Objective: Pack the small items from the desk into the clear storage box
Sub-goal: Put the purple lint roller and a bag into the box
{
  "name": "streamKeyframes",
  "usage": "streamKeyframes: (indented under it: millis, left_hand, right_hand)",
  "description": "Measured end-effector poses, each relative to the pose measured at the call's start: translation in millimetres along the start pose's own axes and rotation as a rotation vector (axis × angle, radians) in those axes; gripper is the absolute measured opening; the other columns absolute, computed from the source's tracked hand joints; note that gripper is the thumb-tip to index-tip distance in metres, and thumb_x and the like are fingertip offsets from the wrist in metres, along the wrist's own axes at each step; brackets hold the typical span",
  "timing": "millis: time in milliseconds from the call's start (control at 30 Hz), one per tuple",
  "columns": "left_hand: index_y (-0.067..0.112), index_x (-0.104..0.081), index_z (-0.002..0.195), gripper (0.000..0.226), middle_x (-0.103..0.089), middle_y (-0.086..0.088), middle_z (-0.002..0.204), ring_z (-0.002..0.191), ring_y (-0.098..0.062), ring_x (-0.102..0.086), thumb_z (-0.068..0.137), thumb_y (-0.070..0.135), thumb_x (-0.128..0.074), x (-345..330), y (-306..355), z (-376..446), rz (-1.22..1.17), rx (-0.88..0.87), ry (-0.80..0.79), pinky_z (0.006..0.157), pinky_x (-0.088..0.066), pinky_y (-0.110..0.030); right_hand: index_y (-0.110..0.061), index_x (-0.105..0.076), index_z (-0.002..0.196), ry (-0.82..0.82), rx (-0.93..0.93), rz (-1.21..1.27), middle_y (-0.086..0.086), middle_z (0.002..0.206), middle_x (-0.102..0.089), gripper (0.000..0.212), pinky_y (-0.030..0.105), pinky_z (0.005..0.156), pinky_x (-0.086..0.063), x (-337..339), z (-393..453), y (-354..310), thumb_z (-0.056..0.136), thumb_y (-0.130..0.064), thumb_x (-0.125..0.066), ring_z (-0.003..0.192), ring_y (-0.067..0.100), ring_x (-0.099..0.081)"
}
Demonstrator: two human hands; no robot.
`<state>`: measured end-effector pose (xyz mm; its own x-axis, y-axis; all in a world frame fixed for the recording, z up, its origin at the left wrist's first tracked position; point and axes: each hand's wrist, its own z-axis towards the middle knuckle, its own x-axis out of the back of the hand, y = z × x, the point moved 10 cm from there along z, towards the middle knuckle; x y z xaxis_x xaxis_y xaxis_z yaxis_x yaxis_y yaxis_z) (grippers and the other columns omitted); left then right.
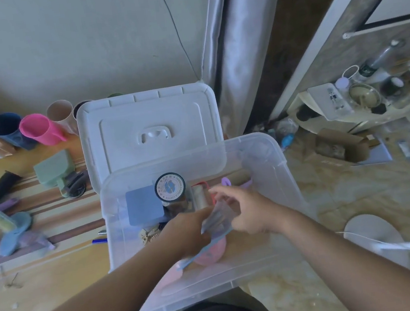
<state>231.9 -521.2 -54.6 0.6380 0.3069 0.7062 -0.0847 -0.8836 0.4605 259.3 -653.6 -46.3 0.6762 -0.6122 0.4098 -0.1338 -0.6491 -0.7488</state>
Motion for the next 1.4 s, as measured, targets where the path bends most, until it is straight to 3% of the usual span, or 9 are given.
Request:
streamKeyframes:
  millis: [233, 333, 467, 600, 733, 900, 1133, 1267, 1400]
  left_hand:
    - [0.021, -0.045, 0.121, 0.051, -0.071, 0.003, 0.106, 0.097, -0.022, -0.067, 0.081, 0.036, -0.071, -1.4, 16.5, -10.8, -0.098, -0.149, 0.088, 0.07, -0.047, -0.031]
    - [0.034, -0.049, 0.12, 0.045, -0.066, 0.017, 0.111, 0.098, -0.006, -0.064, 0.084, 0.05, -0.071, 9.7, -2.8, -30.6, -0.177, -0.152, 0.118, 0.079, -0.051, -0.028]
    - [0.036, -0.059, 0.114, 0.02, -0.063, 0.024, 0.103, 0.097, 0.003, -0.06, 0.095, 0.037, -0.066, 63.4, -52.4, -70.0, -0.288, -0.086, 0.451, 0.083, -0.049, -0.021]
    - [0.032, -0.065, 0.117, 0.025, -0.062, 0.019, 0.112, 0.1, -0.006, -0.06, 0.095, 0.02, -0.064, 88.2, -93.2, -96.2, -0.197, 0.07, 0.619, 0.082, -0.047, -0.027]
    - [0.035, -0.068, 0.117, 0.033, -0.07, 0.009, 0.115, 0.101, -0.021, -0.065, 0.088, 0.021, -0.066, 69.3, -88.4, -87.5, 0.146, 0.035, 0.507, 0.083, -0.05, -0.037]
    - [0.027, -0.055, 0.128, 0.04, -0.066, 0.009, 0.118, 0.105, -0.023, -0.064, 0.089, 0.022, -0.05, 17.2, -88.3, -65.8, 0.536, 0.137, 0.162, 0.092, -0.039, -0.038]
    - [0.023, -0.056, 0.118, 0.031, -0.063, 0.001, 0.116, 0.106, -0.025, -0.06, 0.087, 0.027, -0.054, 15.0, -88.7, -62.3, 0.598, 0.204, 0.161, 0.089, -0.038, -0.04]
    - [0.023, -0.053, 0.128, 0.041, -0.06, -0.001, 0.12, 0.105, -0.027, -0.057, 0.087, 0.029, -0.056, 21.1, -79.1, -67.9, 0.52, 0.155, 0.301, 0.087, -0.044, -0.041]
    - [0.011, -0.031, 0.151, 0.071, -0.049, -0.01, 0.146, 0.133, -0.028, -0.048, 0.091, 0.041, -0.053, -13.2, -97.0, -65.3, 0.544, 0.255, -0.018, 0.114, -0.029, -0.049]
  right_hand:
    - [-0.023, -0.065, 0.107, -0.03, 0.046, -0.641, 0.005, 0.107, -0.063, 0.029, 0.04, 0.081, -0.054, -36.8, -0.8, -19.3, 0.083, -0.038, -0.074, 0.101, 0.028, -0.063]
    - [-0.031, -0.074, 0.108, -0.074, 0.003, -0.609, 0.001, 0.102, -0.065, 0.02, 0.035, 0.075, -0.051, -42.5, 3.4, -5.6, 0.089, -0.038, -0.073, 0.097, 0.025, -0.061]
    - [-0.034, -0.074, 0.104, 0.104, -0.03, -0.395, -0.009, 0.085, -0.067, 0.016, 0.025, 0.079, -0.047, -16.8, 16.4, -12.4, 0.089, -0.03, -0.076, 0.092, 0.023, -0.059]
    - [-0.035, -0.071, 0.097, 0.148, 0.151, -0.484, -0.001, 0.086, -0.057, 0.009, 0.041, 0.084, -0.053, -41.6, 38.9, -69.6, 0.092, -0.027, -0.069, 0.09, 0.029, -0.056]
    - [-0.03, -0.069, 0.11, 0.086, 0.205, -0.825, -0.006, 0.099, -0.063, 0.026, 0.035, 0.085, -0.022, -96.7, 64.7, -95.0, 0.093, -0.013, -0.059, 0.107, 0.027, -0.059]
    - [-0.018, -0.062, 0.118, 0.03, 0.096, -0.81, 0.004, 0.123, -0.064, 0.018, 0.035, 0.077, -0.035, -113.4, 76.5, -57.9, 0.104, -0.027, -0.056, 0.117, 0.029, -0.061]
    - [-0.026, -0.045, 0.155, 0.03, 0.209, -0.573, -0.004, 0.157, -0.045, 0.069, 0.04, 0.105, -0.048, -98.0, 58.4, -44.9, 0.091, -0.033, -0.068, 0.139, 0.026, -0.047]
    - [-0.014, -0.063, 0.137, 0.174, 0.406, -0.669, 0.006, 0.146, -0.057, 0.058, 0.05, 0.103, -0.053, -98.8, 35.3, -60.7, 0.08, -0.022, -0.069, 0.129, 0.035, -0.057]
    - [-0.014, -0.043, 0.156, -0.012, 0.281, -0.804, 0.001, 0.167, -0.034, 0.065, 0.056, 0.12, -0.034, -121.6, 31.1, -49.4, 0.094, -0.031, -0.053, 0.157, 0.034, -0.024]
